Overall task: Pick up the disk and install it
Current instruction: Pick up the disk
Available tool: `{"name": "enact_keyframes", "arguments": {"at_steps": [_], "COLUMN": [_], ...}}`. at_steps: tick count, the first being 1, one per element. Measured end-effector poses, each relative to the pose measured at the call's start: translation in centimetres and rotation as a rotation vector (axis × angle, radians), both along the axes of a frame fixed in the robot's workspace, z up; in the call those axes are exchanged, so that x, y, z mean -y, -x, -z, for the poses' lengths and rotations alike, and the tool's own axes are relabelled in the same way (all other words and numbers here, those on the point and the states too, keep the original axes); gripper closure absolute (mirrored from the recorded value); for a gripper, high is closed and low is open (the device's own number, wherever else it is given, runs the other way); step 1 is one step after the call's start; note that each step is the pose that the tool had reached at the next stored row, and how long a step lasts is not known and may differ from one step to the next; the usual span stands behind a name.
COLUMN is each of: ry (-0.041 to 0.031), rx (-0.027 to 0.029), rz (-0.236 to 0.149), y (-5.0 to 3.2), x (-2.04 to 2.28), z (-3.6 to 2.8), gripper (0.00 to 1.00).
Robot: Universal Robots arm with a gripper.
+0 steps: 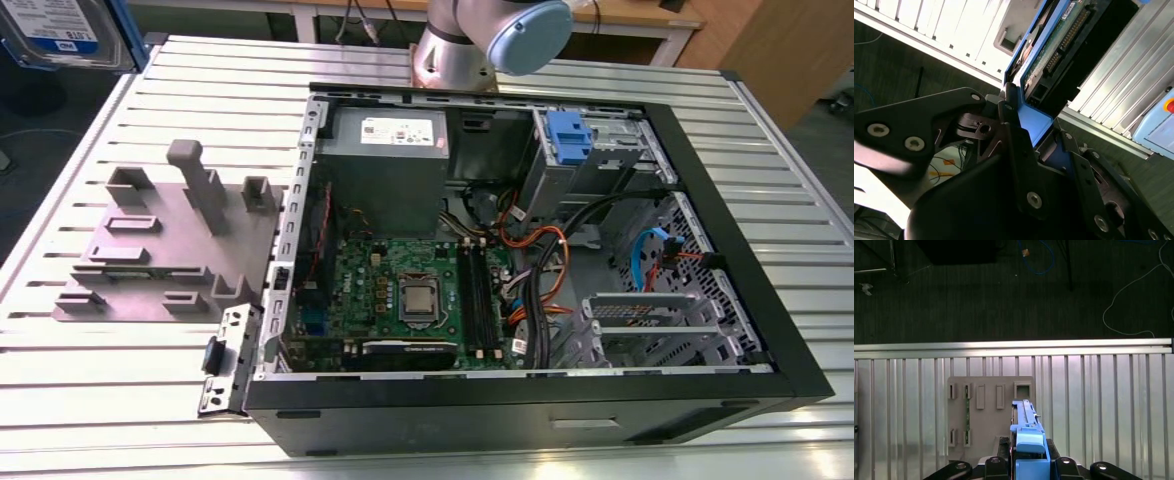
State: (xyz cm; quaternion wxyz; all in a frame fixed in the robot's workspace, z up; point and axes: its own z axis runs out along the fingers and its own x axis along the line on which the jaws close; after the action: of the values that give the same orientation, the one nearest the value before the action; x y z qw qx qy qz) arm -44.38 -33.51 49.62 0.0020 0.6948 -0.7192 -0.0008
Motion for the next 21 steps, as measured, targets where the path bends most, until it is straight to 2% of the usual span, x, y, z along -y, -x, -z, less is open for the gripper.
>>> {"name": "enact_keyframes", "arguments": {"at_steps": [21], "ry": [0.0000], "rx": [0.0000], "rz": [0.000], "y": [-0.65], "x": [0.00], "z": [0.00], "gripper": [0.64]}}
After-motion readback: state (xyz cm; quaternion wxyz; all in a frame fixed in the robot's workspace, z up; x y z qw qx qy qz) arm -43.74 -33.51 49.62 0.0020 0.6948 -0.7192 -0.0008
